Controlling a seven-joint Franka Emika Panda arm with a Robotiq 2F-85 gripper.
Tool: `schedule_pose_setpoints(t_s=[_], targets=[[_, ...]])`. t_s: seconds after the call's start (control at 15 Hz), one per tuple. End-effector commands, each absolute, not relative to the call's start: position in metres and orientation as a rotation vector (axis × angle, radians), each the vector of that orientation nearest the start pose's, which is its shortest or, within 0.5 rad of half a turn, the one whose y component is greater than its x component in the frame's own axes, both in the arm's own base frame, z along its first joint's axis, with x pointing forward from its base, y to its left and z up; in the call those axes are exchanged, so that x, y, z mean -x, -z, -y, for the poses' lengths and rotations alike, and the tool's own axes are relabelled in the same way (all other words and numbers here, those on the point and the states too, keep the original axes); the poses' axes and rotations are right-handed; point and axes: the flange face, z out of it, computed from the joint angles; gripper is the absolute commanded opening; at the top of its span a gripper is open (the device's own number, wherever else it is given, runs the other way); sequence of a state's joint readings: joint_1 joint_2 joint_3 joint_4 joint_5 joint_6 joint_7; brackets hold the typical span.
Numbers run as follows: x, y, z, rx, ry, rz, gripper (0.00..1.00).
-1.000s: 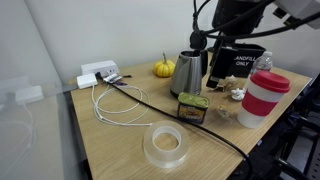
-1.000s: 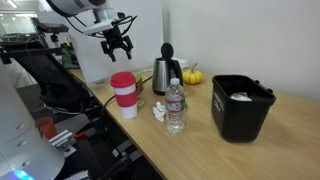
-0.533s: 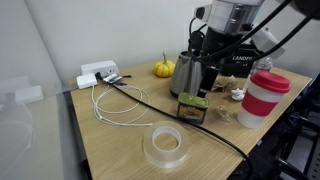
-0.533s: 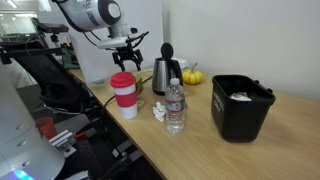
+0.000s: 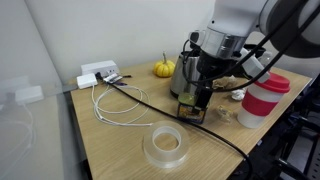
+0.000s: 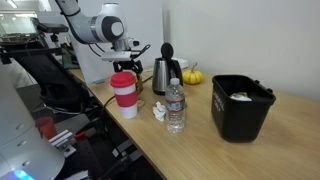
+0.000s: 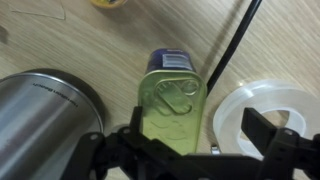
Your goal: Move the can to the right of the bottle of water
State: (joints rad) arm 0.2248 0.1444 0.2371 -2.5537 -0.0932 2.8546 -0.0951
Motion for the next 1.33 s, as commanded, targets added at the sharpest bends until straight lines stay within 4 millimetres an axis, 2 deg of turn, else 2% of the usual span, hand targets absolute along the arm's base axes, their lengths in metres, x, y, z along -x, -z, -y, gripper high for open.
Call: schedule_pose_setpoints(t_s=[0.0, 0.4, 0.67, 0.87, 1.27], targets=[[-0.419, -0.226, -0.21, 2.939, 0.275, 1.017, 1.0], [-0.422, -0.23, -0.208, 2.943, 0.312, 1.082, 1.0], [-0.41, -0.243, -0.217, 2.927, 0.358, 1.141, 1.0], [-0.409, -0.247, -0.219, 2.94, 0.365, 1.218, 1.0], [-0.421, -0.233, -0.202, 2.974, 0.337, 1.334, 1.0]])
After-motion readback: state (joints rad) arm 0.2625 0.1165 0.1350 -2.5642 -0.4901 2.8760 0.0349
